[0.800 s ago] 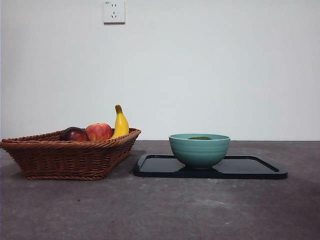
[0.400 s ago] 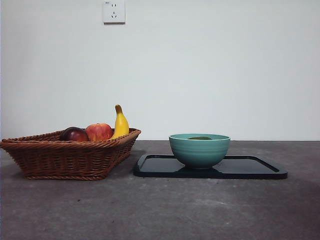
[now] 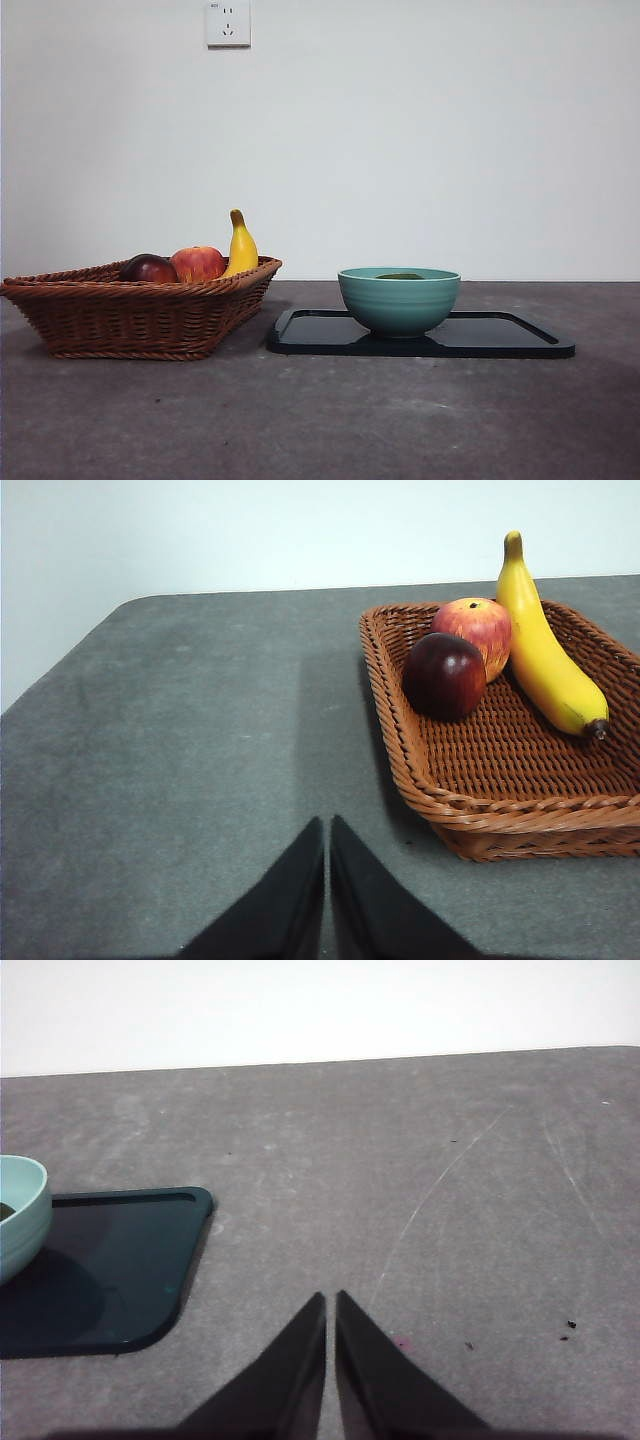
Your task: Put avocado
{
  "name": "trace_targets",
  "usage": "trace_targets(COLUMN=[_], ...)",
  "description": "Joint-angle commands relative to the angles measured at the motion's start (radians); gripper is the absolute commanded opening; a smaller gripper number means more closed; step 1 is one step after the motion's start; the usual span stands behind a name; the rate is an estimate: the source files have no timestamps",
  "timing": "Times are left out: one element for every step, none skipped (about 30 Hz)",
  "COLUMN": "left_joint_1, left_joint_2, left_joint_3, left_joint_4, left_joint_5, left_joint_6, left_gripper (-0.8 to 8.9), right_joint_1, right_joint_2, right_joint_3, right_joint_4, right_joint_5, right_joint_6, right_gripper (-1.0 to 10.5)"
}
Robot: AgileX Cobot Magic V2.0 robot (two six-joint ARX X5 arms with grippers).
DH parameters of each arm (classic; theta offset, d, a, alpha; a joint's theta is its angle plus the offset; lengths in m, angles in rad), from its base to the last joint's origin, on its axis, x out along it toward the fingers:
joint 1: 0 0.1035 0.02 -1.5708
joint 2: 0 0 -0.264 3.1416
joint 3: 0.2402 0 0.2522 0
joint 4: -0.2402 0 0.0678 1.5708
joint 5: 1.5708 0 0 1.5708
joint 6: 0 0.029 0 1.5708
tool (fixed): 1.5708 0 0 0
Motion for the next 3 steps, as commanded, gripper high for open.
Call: trace_targets(left_joint_1=[0.001, 0.001, 0.001], left_joint_2=[-0.002, -0.002, -0.002], left_joint_3=[-0.020, -0.020, -0.020], left_joint_4=[-0.009, -0.010, -0.009], left_joint_5=[-0.002, -0.002, -0.002], left_joint_6=[-0.003, -0.003, -0.003], left_gripper=[0.09, 0.09, 0.09], right_joint_1=[0.000, 0.000, 0.000], right_joint_2=[-0.002, -0.002, -0.002], right_joint_3=[-0.005, -0.005, -0.005], right_joint_4=[0.005, 0.006, 0.006], right_joint_5=[0.000, 0.001, 0.000], right_joint_6=[0.003, 0.003, 0.003], right_gripper=[0.1, 0.1, 0.1])
